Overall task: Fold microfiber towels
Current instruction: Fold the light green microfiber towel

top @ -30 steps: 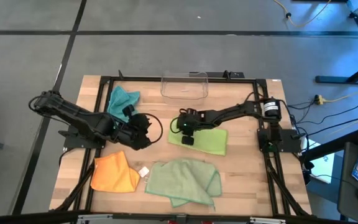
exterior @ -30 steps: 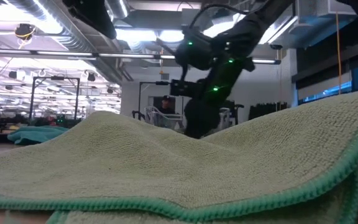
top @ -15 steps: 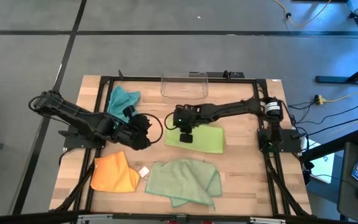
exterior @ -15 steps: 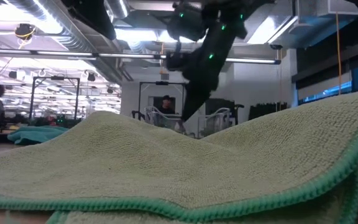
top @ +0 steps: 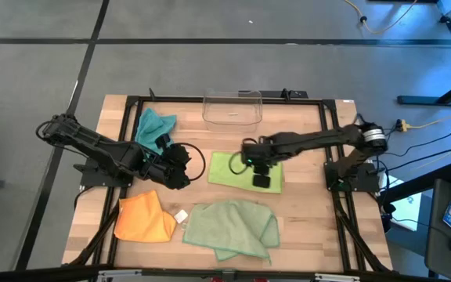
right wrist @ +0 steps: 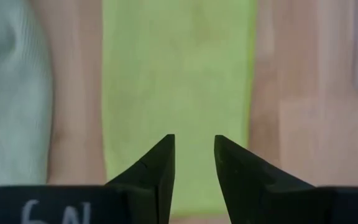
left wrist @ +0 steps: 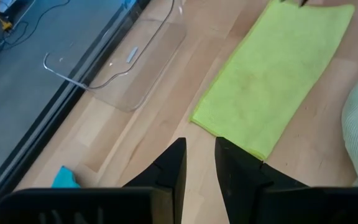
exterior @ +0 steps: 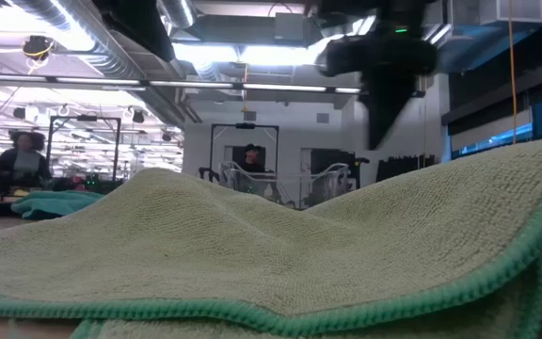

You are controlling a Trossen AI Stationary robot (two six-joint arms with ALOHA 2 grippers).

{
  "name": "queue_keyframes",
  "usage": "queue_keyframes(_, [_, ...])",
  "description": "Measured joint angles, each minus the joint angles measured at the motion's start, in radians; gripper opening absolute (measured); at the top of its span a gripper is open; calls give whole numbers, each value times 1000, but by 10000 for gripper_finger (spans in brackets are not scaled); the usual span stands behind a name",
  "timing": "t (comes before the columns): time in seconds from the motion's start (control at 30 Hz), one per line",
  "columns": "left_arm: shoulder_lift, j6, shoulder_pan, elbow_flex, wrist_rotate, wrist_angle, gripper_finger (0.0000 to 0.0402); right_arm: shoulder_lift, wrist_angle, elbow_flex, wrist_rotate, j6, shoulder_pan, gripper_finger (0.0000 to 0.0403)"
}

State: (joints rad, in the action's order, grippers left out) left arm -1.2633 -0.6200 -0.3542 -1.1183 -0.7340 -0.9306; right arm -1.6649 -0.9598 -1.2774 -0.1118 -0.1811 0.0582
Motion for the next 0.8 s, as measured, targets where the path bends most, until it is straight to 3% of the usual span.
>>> queue_keyframes(0.23, [0, -9, 0, 0, 0, 2, 78, 194, 133, 289, 1, -182, 108, 116])
queue_keyframes(0.43, [0, -9, 0, 0, -1, 4, 78, 252, 267, 466, 1, -281, 186, 116])
queue_keyframes(0.6, [0, -9, 0, 0, -4, 4, 78, 252, 328, 552, 0, -282, 239, 116])
queue_keyframes(0.8, [0, -9, 2, 0, -4, 4, 78, 252, 369, 557, -8, -231, 296, 116])
